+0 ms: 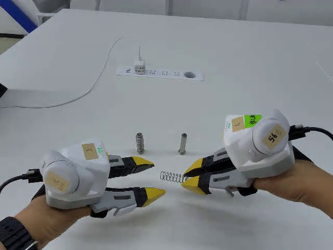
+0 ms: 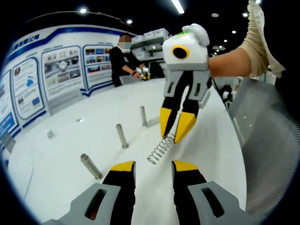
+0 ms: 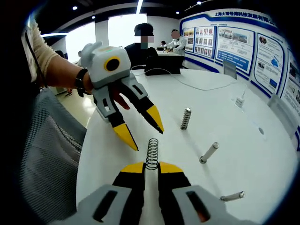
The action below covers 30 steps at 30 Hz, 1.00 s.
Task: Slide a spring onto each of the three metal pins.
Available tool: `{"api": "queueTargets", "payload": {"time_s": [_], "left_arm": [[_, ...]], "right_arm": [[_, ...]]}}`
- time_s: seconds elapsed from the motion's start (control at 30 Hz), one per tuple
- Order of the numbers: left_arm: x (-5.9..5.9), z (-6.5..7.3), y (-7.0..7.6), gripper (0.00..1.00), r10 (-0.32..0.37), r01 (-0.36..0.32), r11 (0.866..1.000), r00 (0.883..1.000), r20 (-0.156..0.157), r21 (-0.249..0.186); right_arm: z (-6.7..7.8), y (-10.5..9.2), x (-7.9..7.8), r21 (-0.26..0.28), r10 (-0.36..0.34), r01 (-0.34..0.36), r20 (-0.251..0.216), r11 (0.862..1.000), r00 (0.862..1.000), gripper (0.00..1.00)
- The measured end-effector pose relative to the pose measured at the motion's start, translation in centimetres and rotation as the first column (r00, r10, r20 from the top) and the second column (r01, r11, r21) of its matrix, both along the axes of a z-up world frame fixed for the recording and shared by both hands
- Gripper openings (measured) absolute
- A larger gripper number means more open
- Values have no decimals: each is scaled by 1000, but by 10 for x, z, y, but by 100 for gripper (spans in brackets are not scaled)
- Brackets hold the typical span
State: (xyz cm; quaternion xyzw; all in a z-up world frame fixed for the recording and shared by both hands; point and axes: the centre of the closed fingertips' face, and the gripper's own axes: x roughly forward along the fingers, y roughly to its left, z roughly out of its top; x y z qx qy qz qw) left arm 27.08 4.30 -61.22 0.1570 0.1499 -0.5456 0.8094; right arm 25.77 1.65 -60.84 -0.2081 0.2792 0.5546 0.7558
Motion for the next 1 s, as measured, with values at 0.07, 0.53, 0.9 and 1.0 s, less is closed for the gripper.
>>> {"api": "queueTargets", "payload": {"time_s": [0.07,0.53,0.9,1.0], "left_arm": [[-1,0,-1,28,-11,11,1000,1000,10,4],[-7,-3,-7,13,-61,60,998,997,50,33],[-6,-2,-9,11,-48,48,999,999,24,16],[-7,-1,-11,11,-39,39,999,999,8,5]], "right_arm": [[1,1,-1,1,7,-7,-3,1000,1000,11],[8,6,-9,3,30,-30,-41,1000,999,11],[33,18,-4,67,25,-26,7,997,1000,11],[36,21,-4,77,25,-27,17,997,1000,11]]}}
